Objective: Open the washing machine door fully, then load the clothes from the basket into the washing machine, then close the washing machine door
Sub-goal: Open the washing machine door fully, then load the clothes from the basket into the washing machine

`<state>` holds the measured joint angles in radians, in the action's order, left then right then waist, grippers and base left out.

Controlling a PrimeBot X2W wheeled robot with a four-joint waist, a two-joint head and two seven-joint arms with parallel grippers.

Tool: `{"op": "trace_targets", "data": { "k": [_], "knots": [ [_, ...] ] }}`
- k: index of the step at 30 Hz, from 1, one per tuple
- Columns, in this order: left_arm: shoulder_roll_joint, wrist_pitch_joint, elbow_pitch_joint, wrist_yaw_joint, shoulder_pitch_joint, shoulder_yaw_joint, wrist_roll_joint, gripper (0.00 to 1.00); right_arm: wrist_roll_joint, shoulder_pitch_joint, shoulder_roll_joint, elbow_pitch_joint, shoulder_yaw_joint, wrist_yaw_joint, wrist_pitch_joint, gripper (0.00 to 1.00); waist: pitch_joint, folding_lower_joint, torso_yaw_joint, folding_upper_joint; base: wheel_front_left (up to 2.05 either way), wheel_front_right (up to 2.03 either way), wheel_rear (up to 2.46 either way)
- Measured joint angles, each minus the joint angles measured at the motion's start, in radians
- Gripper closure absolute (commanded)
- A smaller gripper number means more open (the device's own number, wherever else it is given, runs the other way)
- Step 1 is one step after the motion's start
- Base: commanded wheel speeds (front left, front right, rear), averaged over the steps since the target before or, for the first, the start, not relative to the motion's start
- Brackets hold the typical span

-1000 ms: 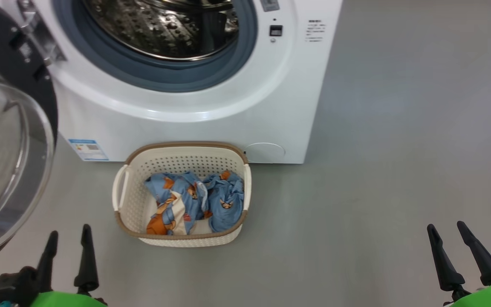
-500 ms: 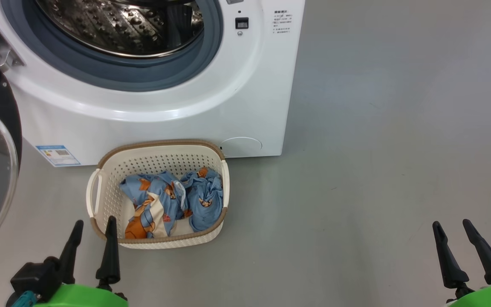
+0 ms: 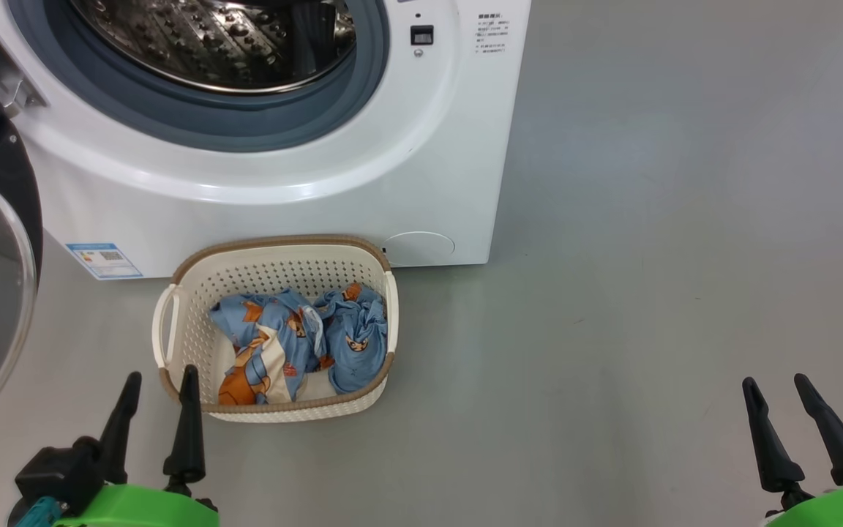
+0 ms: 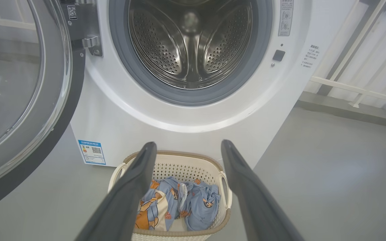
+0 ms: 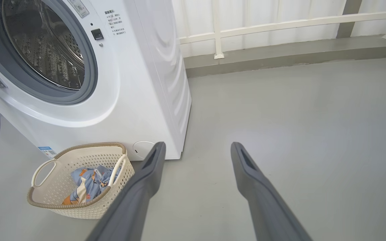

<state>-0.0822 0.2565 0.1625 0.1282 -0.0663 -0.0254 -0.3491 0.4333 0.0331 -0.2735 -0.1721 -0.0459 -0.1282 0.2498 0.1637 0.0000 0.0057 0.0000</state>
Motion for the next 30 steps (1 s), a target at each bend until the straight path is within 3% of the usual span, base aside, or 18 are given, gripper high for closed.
{"op": "trace_targets", "data": {
  "k": [11,30],
  "knots": [
    [-0.004,0.000,0.027,0.000,-0.001,-0.023,-0.037,0.00,0.000,-0.016,-0.001,0.000,0.002,0.000,0.000,0.00,0.005,-0.0001,0.001,0.0000,0.08,-0.19,0.10],
    [-0.020,0.000,0.024,0.000,-0.022,-0.032,-0.054,0.00,0.000,-0.018,-0.003,0.000,0.013,0.000,0.000,0.00,0.025,0.0000,0.003,0.0000,0.70,-1.17,0.47]
  ]
}}
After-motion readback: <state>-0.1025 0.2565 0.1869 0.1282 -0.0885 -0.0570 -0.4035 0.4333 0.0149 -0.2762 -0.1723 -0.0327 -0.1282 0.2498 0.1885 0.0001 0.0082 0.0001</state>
